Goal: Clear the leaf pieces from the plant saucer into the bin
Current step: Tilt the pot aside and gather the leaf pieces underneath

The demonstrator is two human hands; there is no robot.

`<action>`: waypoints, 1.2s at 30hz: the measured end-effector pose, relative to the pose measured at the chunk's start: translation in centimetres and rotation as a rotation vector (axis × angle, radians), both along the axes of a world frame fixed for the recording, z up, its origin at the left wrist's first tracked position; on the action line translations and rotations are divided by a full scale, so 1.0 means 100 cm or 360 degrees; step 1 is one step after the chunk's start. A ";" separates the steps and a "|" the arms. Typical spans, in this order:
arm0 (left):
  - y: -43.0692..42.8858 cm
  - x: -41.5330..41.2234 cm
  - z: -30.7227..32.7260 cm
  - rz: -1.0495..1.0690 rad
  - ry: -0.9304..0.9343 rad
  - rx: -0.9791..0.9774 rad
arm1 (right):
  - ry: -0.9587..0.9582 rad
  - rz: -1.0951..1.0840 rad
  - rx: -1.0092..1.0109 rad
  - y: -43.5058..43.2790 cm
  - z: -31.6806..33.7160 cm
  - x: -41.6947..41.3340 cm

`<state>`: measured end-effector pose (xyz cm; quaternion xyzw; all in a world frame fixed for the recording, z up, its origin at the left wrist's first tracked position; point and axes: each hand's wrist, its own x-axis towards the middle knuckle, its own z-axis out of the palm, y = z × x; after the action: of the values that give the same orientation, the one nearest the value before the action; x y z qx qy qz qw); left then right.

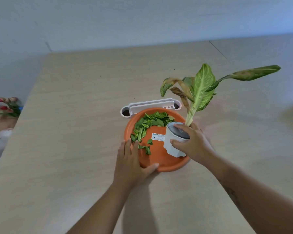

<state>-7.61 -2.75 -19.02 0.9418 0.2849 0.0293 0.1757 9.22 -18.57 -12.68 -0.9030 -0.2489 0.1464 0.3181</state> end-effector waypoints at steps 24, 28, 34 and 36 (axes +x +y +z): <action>0.011 0.078 0.010 -0.0181 0.0632 0.0063 | 0.0016 0.0285 -0.0014 -0.016 -0.012 0.050; 0.020 0.099 0.015 -0.0339 0.0933 -0.0029 | 0.0042 0.0317 0.0030 -0.011 -0.014 0.055; 0.010 0.091 0.012 -0.0275 0.0637 -0.0073 | 0.0025 0.0355 0.0079 -0.007 -0.017 0.061; 0.007 0.087 0.011 -0.0246 0.0534 -0.0095 | 0.0030 0.0364 0.0085 -0.006 -0.016 0.062</action>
<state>1.08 -2.08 -17.88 0.9470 0.2378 -0.1503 0.1553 15.39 -19.15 -14.31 -0.8584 -0.3512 0.1836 0.3257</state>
